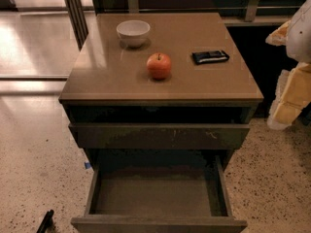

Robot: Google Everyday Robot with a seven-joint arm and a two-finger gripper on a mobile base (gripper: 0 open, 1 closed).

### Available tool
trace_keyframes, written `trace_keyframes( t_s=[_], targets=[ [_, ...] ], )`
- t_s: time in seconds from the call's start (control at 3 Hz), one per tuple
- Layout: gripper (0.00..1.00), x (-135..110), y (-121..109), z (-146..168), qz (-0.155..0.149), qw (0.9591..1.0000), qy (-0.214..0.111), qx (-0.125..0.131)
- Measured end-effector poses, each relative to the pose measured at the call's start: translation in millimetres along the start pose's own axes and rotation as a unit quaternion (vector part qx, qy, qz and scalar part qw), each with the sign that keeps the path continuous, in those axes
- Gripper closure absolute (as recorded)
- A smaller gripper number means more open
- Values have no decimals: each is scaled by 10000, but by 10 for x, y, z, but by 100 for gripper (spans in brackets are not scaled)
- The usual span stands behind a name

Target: Place apple into middle drawer

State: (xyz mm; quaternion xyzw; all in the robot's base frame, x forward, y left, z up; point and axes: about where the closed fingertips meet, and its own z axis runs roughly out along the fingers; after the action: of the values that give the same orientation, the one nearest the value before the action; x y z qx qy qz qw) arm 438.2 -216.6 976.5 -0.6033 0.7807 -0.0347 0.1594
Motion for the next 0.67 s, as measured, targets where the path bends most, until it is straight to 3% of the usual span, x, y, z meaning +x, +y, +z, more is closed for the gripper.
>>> trace_keyframes(
  t_s=[0.67],
  targets=[
    [0,-26,-48,23,-5,9999,-115,50]
  ],
)
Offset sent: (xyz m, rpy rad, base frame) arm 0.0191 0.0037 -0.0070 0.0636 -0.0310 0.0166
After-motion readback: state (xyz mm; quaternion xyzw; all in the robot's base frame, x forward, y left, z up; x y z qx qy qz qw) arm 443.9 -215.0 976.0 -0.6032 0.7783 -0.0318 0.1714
